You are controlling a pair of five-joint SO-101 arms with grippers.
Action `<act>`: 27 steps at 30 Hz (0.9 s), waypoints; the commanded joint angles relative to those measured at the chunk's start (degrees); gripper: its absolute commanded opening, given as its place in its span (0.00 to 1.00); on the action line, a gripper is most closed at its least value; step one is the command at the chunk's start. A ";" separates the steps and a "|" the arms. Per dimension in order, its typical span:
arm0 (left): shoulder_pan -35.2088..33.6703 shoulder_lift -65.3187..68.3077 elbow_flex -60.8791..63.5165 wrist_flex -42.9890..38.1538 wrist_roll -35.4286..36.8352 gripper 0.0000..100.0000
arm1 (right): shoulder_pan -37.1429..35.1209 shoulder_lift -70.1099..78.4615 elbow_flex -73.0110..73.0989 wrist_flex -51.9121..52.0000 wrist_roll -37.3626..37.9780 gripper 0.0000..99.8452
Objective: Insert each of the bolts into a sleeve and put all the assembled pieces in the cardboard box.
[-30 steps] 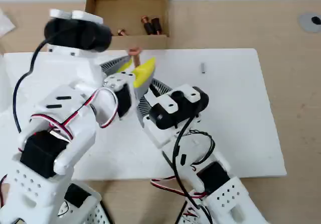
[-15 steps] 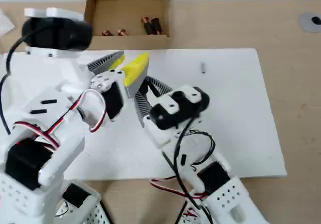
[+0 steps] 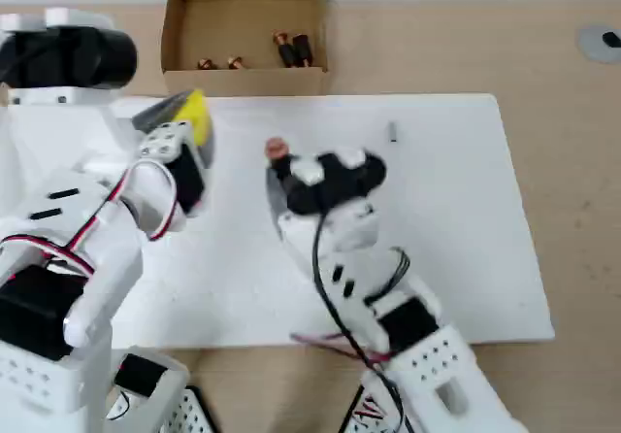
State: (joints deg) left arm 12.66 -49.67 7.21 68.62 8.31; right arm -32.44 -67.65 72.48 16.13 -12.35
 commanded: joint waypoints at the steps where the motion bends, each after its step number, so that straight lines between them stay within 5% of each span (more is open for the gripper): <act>1: -6.59 -0.22 0.53 2.99 -3.43 0.00 | 4.18 11.74 -17.36 0.09 -0.09 0.01; 6: -14.42 -0.57 5.19 5.63 -12.57 0.00 | 5.67 28.70 -34.07 0.00 -0.09 0.01; 13: -15.30 -0.66 9.41 10.64 -27.16 0.00 | 5.58 47.69 -52.44 -0.18 0.18 0.01; 27: -15.12 -0.66 12.66 10.46 -27.96 0.01 | 6.73 94.46 -97.98 -0.09 0.35 0.01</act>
State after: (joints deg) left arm -1.93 -49.67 19.96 78.99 -19.38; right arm -27.34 21.41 -13.23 16.22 -12.35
